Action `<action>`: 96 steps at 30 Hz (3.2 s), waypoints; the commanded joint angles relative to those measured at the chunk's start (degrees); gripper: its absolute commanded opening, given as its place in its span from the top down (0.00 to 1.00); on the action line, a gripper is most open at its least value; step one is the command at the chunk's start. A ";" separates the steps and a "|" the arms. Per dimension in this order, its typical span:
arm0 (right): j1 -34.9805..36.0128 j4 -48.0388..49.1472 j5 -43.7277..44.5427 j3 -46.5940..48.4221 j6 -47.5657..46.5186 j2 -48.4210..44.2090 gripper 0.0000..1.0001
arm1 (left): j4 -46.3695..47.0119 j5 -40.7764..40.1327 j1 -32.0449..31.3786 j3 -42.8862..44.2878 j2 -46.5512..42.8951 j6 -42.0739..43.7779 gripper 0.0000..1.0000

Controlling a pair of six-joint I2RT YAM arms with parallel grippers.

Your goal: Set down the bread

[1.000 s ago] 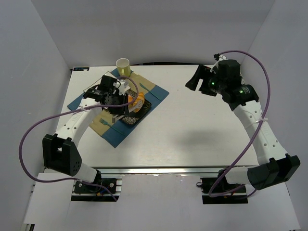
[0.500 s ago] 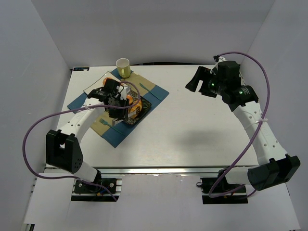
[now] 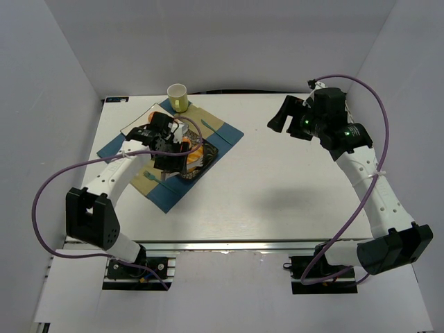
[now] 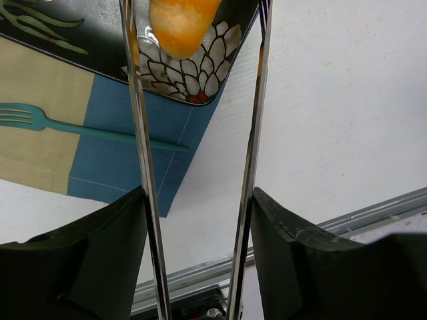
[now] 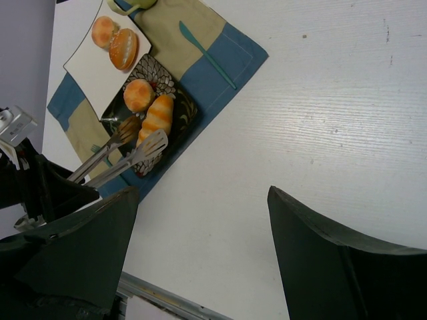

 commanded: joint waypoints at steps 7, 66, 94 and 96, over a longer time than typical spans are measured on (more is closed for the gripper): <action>-0.26 2.30 -0.77 -0.82 0.18 -1.40 0.15 | -4.12 -5.22 -0.42 4.93 -5.92 -3.09 0.34; -0.35 6.35 -3.76 -5.83 -0.78 -1.48 0.16 | 13.46 -27.55 29.99 -36.82 -18.32 -34.47 0.19; -0.35 4.77 -5.42 -0.57 1.24 3.35 0.11 | -10.36 -25.44 31.31 -9.49 -30.00 -36.76 0.02; -0.44 3.72 -5.86 0.67 1.41 4.49 0.11 | -11.15 -24.47 31.31 -8.35 -30.35 -37.28 0.02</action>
